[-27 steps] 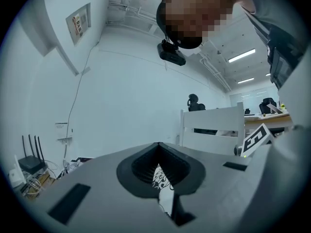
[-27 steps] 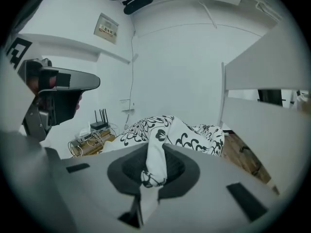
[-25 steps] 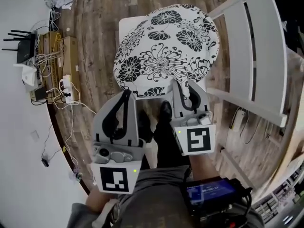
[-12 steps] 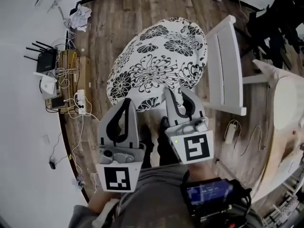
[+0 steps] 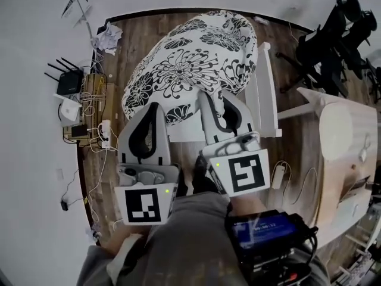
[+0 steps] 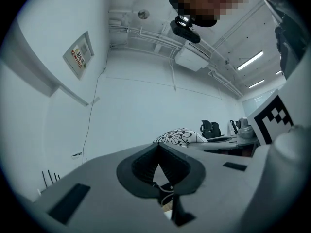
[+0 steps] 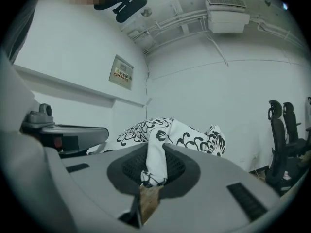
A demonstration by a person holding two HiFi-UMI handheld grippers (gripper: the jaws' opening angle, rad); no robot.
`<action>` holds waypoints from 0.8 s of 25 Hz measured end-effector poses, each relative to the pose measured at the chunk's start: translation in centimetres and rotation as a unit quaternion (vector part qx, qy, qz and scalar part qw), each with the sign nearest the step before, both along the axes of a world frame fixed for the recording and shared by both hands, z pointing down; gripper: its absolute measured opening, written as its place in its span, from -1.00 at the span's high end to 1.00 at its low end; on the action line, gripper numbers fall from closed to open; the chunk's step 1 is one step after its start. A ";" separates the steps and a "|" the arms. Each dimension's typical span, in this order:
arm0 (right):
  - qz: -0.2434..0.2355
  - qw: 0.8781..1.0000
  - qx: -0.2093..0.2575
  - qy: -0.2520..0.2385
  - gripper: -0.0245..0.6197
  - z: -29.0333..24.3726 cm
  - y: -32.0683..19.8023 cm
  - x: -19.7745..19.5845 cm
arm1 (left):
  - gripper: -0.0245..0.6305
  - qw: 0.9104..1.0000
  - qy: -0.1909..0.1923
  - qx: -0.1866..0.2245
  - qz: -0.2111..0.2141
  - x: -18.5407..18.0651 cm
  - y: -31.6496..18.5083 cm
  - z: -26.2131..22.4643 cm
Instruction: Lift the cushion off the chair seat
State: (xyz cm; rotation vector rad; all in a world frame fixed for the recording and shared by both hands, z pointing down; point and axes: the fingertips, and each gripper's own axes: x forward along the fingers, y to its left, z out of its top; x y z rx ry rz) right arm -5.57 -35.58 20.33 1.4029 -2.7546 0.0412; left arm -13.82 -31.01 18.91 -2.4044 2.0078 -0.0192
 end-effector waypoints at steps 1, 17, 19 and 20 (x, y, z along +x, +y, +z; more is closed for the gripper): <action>-0.001 1.000 0.008 -0.002 0.82 -1.1 0.2 -0.1 | 0.91 1.000 0.001 0.005 -0.002 0.0 0.1 -0.9; -0.002 0.995 0.097 -0.003 0.82 -8.7 2.4 -0.2 | 0.91 0.997 -0.002 0.069 -0.018 -0.6 0.0 -7.2; 0.001 0.995 0.098 0.000 0.82 -8.7 2.5 0.0 | 0.91 0.997 -0.004 0.071 -0.015 -0.3 0.1 -7.3; 0.002 0.995 0.100 -0.001 0.82 -8.9 2.5 0.1 | 0.91 0.997 -0.005 0.072 -0.014 -0.2 0.1 -7.4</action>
